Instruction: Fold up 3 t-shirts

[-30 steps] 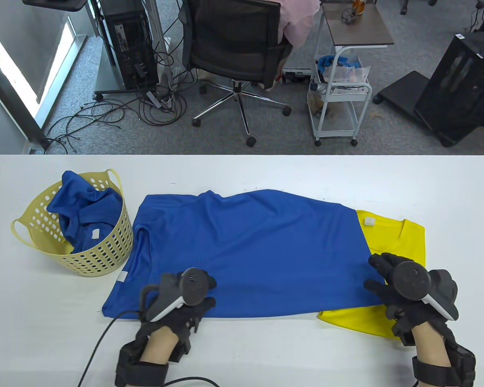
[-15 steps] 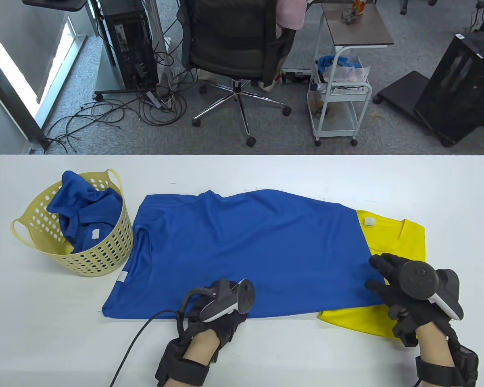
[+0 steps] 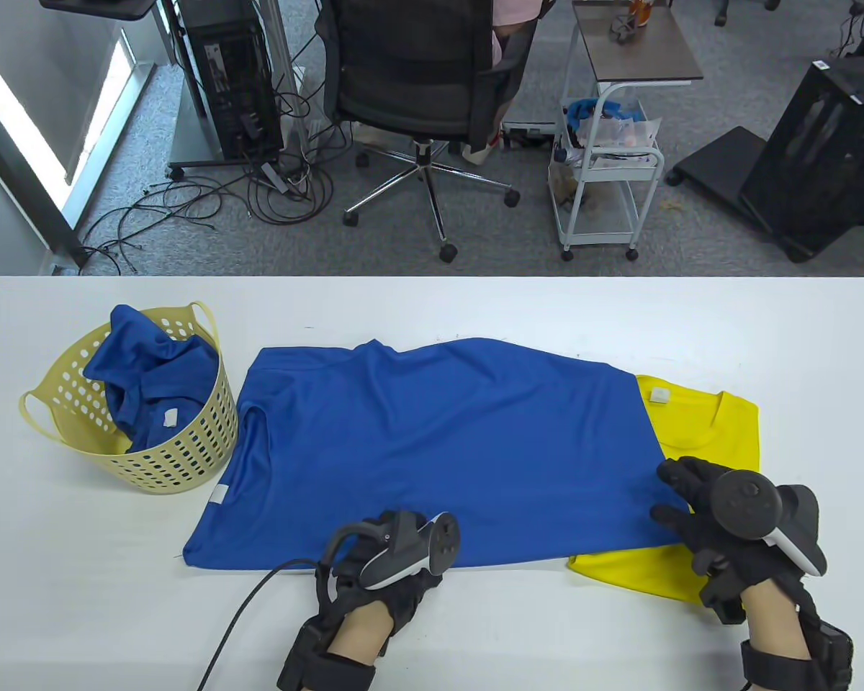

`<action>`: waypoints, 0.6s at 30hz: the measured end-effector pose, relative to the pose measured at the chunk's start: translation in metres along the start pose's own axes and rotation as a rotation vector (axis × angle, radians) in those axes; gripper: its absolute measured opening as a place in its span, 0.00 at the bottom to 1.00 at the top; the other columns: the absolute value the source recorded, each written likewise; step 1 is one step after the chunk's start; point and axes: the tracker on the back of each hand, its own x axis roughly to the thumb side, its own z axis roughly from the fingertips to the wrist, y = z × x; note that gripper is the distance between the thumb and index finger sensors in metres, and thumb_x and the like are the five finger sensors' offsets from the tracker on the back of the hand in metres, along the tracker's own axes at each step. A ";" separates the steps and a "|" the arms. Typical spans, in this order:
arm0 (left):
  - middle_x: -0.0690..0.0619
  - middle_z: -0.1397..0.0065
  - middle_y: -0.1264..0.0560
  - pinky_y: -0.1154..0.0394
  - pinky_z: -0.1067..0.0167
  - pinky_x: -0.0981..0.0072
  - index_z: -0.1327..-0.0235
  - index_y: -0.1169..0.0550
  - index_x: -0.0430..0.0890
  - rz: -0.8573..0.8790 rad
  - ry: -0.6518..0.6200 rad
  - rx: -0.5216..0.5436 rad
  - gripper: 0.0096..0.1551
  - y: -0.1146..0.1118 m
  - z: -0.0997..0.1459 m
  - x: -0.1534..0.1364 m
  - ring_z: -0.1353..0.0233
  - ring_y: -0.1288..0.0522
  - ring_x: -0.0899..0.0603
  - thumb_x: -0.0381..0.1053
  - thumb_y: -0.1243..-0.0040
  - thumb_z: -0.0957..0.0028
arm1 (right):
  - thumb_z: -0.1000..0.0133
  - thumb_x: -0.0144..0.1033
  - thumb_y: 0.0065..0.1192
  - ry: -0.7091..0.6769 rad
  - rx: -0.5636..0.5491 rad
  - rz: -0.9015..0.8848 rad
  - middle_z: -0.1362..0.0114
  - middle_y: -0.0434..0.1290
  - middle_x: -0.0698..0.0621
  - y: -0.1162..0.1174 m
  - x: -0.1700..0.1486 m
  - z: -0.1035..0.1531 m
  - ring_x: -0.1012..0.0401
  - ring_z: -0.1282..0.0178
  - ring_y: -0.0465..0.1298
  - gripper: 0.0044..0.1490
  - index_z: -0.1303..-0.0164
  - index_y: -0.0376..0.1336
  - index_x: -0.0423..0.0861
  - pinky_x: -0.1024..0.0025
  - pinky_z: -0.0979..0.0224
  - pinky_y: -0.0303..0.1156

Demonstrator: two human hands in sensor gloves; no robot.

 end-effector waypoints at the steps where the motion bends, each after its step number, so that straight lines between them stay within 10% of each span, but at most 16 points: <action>1: 0.55 0.29 0.31 0.31 0.32 0.46 0.43 0.26 0.62 0.006 -0.001 0.017 0.30 0.000 0.000 0.000 0.29 0.31 0.45 0.64 0.35 0.61 | 0.54 0.52 0.67 -0.002 0.000 -0.002 0.21 0.62 0.46 0.000 0.000 0.000 0.40 0.22 0.62 0.40 0.31 0.60 0.53 0.32 0.24 0.54; 18: 0.55 0.44 0.22 0.24 0.38 0.53 0.55 0.17 0.57 0.101 -0.052 0.251 0.20 0.014 0.002 -0.009 0.42 0.24 0.47 0.59 0.34 0.59 | 0.54 0.51 0.67 0.026 0.036 -0.002 0.22 0.62 0.45 0.004 0.000 -0.006 0.39 0.22 0.62 0.40 0.31 0.61 0.53 0.32 0.24 0.53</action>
